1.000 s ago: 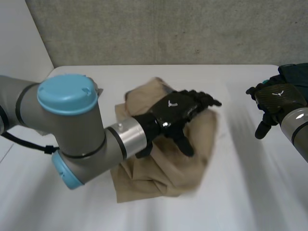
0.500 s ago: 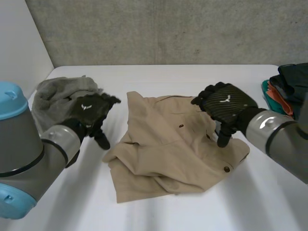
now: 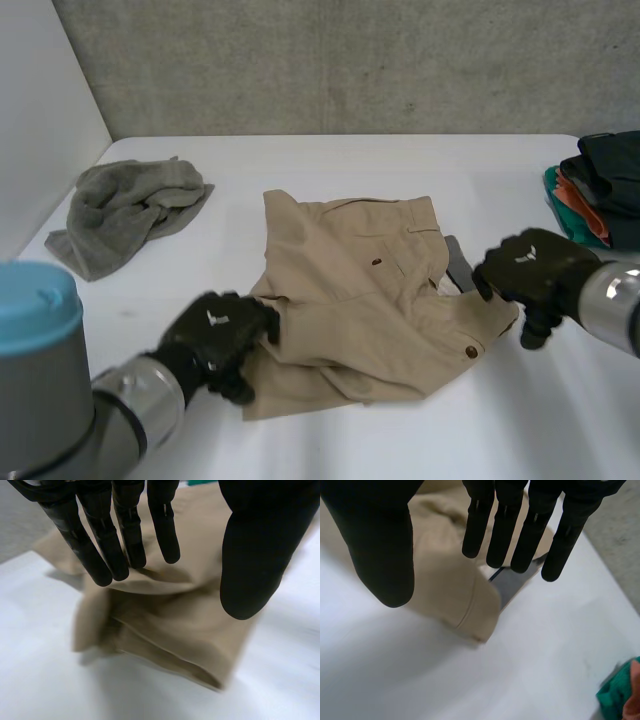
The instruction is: Fold the laundry.
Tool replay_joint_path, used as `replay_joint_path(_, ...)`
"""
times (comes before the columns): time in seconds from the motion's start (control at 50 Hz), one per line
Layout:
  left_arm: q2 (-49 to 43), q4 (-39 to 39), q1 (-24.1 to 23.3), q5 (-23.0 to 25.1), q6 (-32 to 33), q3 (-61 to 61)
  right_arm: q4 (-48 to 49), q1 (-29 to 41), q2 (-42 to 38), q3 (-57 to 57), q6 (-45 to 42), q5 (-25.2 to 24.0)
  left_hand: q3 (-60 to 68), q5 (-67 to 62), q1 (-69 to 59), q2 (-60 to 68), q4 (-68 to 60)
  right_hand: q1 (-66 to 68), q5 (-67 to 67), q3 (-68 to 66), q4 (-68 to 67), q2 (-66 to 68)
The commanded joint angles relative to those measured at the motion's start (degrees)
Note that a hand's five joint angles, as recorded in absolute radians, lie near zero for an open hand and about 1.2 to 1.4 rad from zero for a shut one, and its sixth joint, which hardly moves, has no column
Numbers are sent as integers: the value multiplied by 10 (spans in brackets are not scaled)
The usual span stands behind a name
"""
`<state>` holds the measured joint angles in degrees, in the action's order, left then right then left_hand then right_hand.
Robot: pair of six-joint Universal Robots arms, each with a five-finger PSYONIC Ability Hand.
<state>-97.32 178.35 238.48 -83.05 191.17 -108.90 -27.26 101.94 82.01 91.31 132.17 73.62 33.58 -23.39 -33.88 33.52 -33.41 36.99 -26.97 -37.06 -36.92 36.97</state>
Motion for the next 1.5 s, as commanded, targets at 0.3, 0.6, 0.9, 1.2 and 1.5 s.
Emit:
replay_joint_path(0.3, -156, 23, -57, -28, 44, 80, 49, -73, -62, 89, -110, -99, -236, 234, 239, -235, 234, -248, 248, 248, 247, -248)
replay_joint_path(0.6, -276, 41, -43, -110, 133, 230, 308, 14, -198, 27, 43, -60, -236, 234, 239, -235, 234, -225, 224, 225, 224, -224)
replay_joint_path(0.9, -268, 60, -57, -187, 149, 291, 423, 41, -247, -16, 73, 57, 464, -466, -461, 465, -466, 430, -430, -429, -431, 430)
replay_joint_path(1.2, 26, -1, -40, -127, 33, 363, 203, 4, 26, -201, 256, 44, 464, -466, -461, 465, -466, 430, -430, -429, -431, 430)
replay_joint_path(1.5, -17, -99, 24, -100, -113, 587, 139, 11, -37, -436, 340, 57, 464, -466, -461, 465, -466, 430, -430, -429, -431, 430)
